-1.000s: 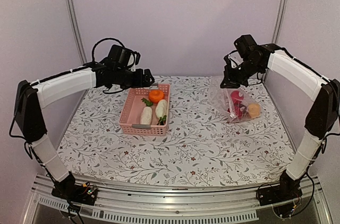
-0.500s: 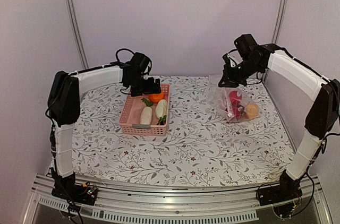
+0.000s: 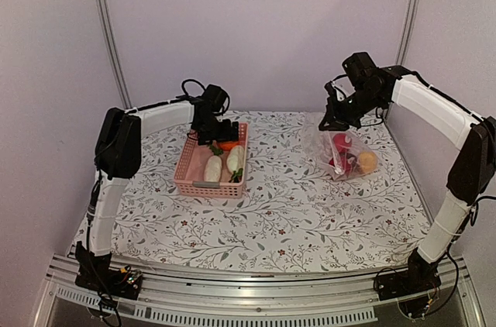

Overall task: Place the food in the zip-top bag and seal the zipper
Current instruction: Pick up the fake fruit from the bin.

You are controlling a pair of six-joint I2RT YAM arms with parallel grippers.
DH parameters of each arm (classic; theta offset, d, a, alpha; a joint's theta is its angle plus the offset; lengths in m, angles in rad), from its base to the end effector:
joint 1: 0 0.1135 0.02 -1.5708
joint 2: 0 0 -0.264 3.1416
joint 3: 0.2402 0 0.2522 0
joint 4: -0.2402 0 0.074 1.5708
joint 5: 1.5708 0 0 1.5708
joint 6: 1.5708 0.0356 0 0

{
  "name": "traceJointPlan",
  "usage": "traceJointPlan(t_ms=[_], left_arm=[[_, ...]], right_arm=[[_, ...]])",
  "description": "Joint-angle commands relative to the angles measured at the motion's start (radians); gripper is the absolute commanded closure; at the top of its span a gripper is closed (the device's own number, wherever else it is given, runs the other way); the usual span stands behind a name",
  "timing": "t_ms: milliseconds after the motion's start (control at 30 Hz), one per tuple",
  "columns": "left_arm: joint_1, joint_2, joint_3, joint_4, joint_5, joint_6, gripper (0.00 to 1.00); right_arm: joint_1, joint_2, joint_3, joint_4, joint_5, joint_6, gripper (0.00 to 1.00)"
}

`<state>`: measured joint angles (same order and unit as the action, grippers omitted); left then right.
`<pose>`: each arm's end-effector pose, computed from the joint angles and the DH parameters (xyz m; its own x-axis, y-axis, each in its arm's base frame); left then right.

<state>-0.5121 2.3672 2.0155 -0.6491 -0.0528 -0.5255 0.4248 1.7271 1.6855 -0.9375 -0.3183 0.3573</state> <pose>0.4529 -0.2524 0.1778 -0.8679 -0.0868 -0.4891 0.0337 0.9721 -0.2323 0.3311 0.1620 0.3346 -0.9010 -0.0430 -0.4317 -0.2512 0.8629 0.4384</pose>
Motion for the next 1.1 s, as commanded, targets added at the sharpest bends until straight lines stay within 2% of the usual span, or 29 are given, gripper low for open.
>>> traceJointPlan(t_ms=[0,267,467,600,800,967,1067], left_arm=[[0.011,0.059,0.068,-0.018,-0.014,0.014,0.0],[0.014,0.131,0.108,-0.01,-0.009,0.004,0.02],[0.013,0.092,0.117,-0.006,-0.012,0.039,0.19],[0.012,0.011,0.113,-0.016,-0.036,0.044,0.25],[0.004,-0.145,0.031,-0.031,-0.048,0.063,0.25],[-0.009,-0.293,-0.084,-0.026,0.022,0.071,0.25],[-0.023,-0.392,-0.171,0.017,0.124,0.081,0.26]], right_arm=[[0.0,-0.025,0.03,-0.038,-0.013,-0.026,1.0],[0.0,-0.035,0.027,-0.047,-0.017,-0.024,1.0],[0.0,-0.044,0.005,-0.036,-0.013,-0.022,1.0],[0.0,-0.057,-0.04,-0.007,-0.019,-0.012,1.0],[0.001,-0.074,-0.085,0.036,-0.021,0.005,1.0],[0.013,-0.075,-0.101,0.063,-0.033,0.021,1.0],[0.028,-0.063,-0.082,0.065,-0.036,0.026,1.0]])
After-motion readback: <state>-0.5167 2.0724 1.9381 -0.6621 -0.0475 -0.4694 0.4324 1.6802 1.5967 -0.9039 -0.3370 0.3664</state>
